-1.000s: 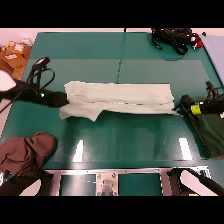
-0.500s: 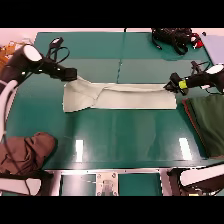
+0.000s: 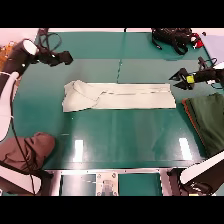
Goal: Fold the shirts.
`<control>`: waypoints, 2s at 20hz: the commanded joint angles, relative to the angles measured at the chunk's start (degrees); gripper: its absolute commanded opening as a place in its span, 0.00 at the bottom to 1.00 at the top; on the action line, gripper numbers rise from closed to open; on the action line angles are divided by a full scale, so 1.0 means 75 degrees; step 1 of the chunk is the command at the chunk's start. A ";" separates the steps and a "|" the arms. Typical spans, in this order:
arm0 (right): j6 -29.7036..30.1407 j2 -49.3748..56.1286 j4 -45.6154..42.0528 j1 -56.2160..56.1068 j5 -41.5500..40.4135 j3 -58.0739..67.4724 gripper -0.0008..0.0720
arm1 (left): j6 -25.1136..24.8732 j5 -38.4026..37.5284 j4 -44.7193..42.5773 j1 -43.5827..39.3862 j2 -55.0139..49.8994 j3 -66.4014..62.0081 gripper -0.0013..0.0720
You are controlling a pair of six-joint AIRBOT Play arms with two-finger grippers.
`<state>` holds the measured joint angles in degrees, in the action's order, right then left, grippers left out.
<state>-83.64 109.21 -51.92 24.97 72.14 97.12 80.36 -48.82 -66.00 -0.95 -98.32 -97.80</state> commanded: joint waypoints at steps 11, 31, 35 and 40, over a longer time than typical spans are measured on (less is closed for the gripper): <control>0.2031 0.0909 0.0070 0.0073 0.1046 -0.1105 0.36 | 0.0189 -0.2847 0.1081 0.0274 -0.0050 -0.0309 0.05; 0.0804 -0.2792 0.2556 -0.1378 0.3716 0.1384 0.03 | 0.0428 0.0495 0.2882 -0.4779 -0.2302 -0.0688 0.05; 0.0807 -0.2789 0.2573 -0.1501 0.3713 0.1384 0.03 | 0.0490 0.0845 0.3430 -0.4931 -0.2975 -0.1373 0.05; 0.0810 -0.2722 0.2294 -0.1530 0.3611 0.1335 0.03 | 0.0402 -0.0064 0.3398 -0.4561 -0.3016 -0.1498 0.05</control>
<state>-77.47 88.60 -33.63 13.76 99.77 107.33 83.81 -45.17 -41.23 -36.60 -120.46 -108.03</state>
